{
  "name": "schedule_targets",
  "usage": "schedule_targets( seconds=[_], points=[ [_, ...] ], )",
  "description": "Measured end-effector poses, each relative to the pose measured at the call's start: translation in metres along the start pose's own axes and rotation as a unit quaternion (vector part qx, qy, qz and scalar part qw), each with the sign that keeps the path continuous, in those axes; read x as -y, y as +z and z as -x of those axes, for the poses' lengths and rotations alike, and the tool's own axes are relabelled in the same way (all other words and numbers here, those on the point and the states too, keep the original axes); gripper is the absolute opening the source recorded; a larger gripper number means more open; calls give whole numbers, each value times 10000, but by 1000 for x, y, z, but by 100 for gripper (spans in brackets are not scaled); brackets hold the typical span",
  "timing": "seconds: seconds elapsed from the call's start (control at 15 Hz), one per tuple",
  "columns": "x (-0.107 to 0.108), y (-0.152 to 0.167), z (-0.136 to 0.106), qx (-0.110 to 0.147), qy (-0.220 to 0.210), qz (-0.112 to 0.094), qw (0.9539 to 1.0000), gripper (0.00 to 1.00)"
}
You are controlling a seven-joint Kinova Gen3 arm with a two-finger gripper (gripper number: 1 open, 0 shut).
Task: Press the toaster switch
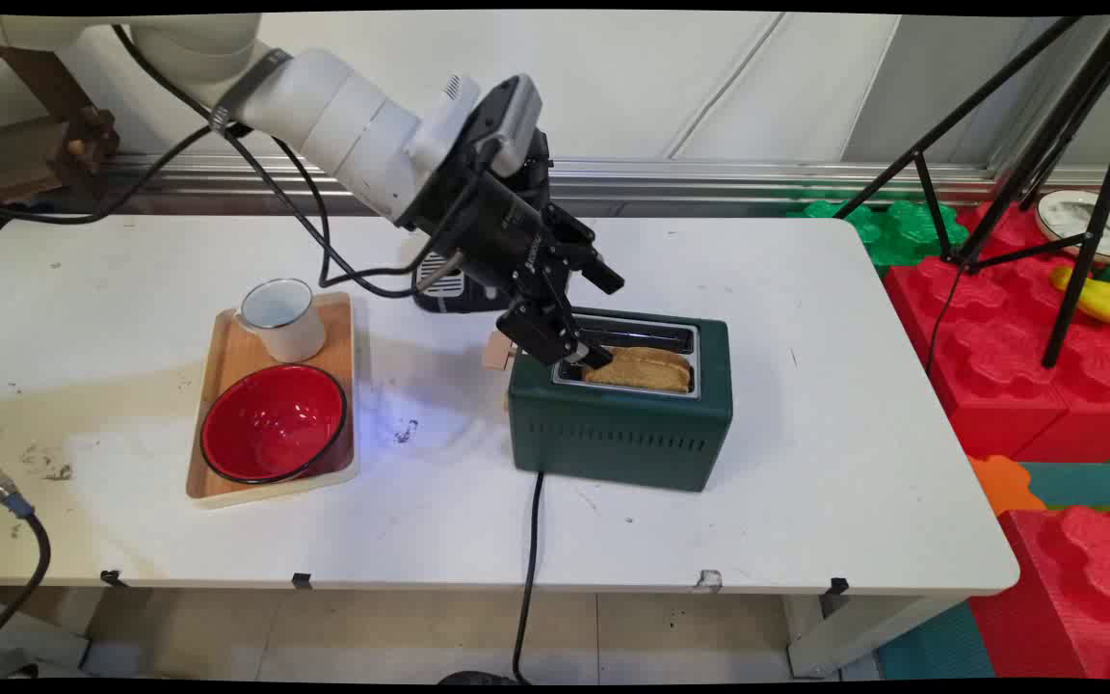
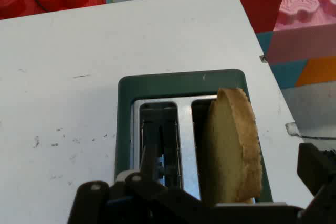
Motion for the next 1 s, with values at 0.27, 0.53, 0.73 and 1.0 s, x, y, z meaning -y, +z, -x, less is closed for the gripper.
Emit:
schedule_targets(
  seconds=[0.27,0.53,0.73,1.0],
  points=[
    [-2,-16,3,-69,-164,13,9998,100],
    [-4,-37,8,-89,-248,13,9997,100],
    [-6,-56,15,-49,-299,2,9995,100],
    [-9,-76,31,121,-350,-10,9993,100]
  ],
)
